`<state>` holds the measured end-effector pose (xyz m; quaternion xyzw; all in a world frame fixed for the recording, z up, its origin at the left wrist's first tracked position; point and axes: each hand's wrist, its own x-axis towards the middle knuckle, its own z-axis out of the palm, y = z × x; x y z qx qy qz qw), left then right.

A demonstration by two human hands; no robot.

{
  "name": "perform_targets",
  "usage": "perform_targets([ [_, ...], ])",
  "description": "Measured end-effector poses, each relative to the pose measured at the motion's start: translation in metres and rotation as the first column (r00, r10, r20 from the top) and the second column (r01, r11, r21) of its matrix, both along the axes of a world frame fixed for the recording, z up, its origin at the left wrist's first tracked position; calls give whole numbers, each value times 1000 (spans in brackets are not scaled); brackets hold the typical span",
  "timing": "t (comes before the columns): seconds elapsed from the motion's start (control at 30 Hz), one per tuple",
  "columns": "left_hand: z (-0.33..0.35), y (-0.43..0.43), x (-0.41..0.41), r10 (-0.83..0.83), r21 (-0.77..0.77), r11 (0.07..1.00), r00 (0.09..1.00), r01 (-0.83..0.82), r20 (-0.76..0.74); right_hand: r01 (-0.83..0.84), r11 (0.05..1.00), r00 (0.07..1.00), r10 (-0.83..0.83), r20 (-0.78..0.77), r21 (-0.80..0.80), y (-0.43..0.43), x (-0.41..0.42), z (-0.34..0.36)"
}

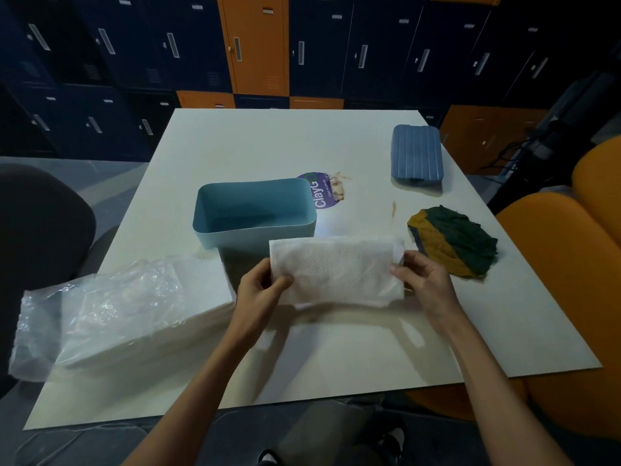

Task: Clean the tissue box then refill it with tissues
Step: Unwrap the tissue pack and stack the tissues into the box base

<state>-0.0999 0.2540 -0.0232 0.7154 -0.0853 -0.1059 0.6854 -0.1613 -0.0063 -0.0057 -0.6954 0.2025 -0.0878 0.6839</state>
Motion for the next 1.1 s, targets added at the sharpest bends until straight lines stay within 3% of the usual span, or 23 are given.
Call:
perform_targets([
  [0.1, 11, -5, -1, 36, -80, 996, 992, -45, -118, 30, 976, 999, -27, -20, 215, -3, 6, 8],
  [0.17, 18, -3, -2, 39, -123, 991, 989, -57, -142, 38, 965, 999, -30, -37, 258, -4, 8, 14],
  [0.37, 50, 8, 4, -239, -226, 954, 953, 195, -185, -14, 914, 1000, 9, 15, 406, -9, 8, 31],
  [0.43, 55, 13, 7, -299, -161, 947, 946, 277, -127, -5, 904, 1000, 11, -12, 427, -10, 9, 35],
  [0.47, 56, 16, 8, -293, -56, 955, 955, 291, -50, -7, 904, 999, 24, -35, 428, -11, 9, 37],
  [0.53, 55, 18, 11, -250, 124, 963, 964, 238, 88, -39, 882, 997, 67, -43, 470, -13, 9, 39],
  [0.63, 49, 14, 16, -139, 234, 968, 974, 95, 180, -168, 797, 986, 146, 84, 580, -16, 5, 42],
  [0.7, 44, 11, 18, -90, 308, 951, 971, 17, 222, -218, 839, 976, 199, 92, 499, -16, 3, 41],
  [0.77, 43, 10, 18, -64, 324, 946, 971, -15, 230, -192, 952, 980, 197, 1, 239, -15, 5, 38],
  [0.87, 48, 6, 13, -38, 168, 986, 987, 12, 155, -157, 975, 984, 142, -104, -160, -14, 10, 32],
  [0.97, 48, 0, 7, 0, -22, 1000, 999, 1, 45, -124, 982, 992, 118, -48, -145, -9, 11, 28],
  [1.1, 30, -3, 1, 47, -35, 998, 993, -44, 108, -86, 981, 994, 96, 51, -176, 0, 9, 21],
])
